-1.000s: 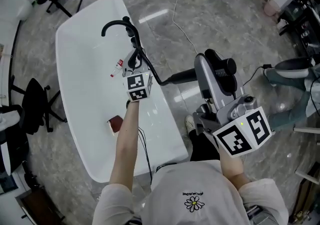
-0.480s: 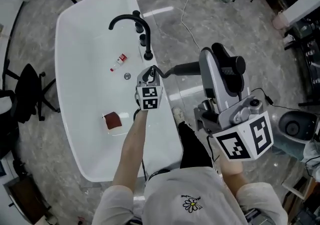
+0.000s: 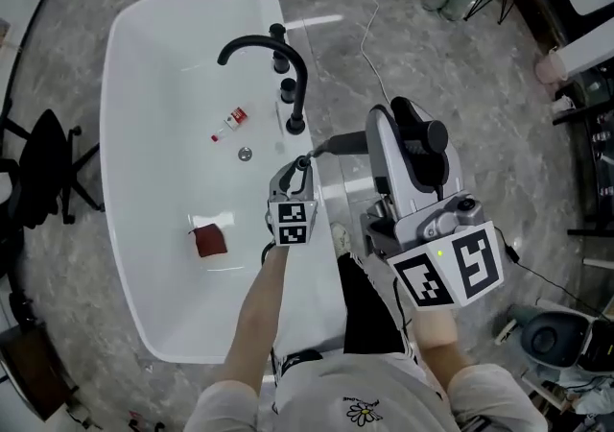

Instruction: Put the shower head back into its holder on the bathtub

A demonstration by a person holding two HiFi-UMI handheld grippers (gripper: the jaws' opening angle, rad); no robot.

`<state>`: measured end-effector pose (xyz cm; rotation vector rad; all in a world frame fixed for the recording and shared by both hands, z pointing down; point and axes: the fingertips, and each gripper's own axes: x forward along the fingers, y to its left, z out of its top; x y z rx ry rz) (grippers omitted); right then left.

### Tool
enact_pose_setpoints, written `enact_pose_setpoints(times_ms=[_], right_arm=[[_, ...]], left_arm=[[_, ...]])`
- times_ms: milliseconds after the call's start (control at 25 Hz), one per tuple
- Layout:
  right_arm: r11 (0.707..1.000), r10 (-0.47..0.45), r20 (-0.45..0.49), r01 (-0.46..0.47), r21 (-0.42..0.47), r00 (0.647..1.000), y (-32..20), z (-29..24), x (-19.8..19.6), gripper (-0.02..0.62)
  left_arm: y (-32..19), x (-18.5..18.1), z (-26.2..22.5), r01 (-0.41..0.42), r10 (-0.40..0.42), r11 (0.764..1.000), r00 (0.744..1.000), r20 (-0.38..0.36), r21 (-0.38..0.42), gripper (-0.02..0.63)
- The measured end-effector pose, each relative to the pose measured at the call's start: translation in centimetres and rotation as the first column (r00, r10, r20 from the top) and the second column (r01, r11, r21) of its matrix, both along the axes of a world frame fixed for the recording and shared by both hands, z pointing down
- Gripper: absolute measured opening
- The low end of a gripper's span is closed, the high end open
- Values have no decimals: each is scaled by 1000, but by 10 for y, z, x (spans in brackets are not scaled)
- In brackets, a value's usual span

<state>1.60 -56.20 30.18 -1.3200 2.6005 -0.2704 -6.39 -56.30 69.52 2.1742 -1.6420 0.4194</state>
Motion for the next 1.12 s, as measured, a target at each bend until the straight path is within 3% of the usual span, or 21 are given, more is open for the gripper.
enact_pose_setpoints(times_ms=[160,360,840,1120], right_arm=[[999,-26,-33,25,-46,999,-21,26,-22,112],[990,-48,-95,35,-135,994,-38,80,-42,114],[964,-70,-182,19,-266,981,-68,235,-66,114],[953,-127,-271,41,-301,954,-64,292,-82,114]], left_arm=[[1,-27,-16,110,-107,993,992,-66,44,95],[14,-57,-33,251,-238,964,960,-147,81,87],[35,-78,-8,267,-261,963,958,-120,40,81],[43,-77,20,284,-283,959,951,-124,-11,80]])
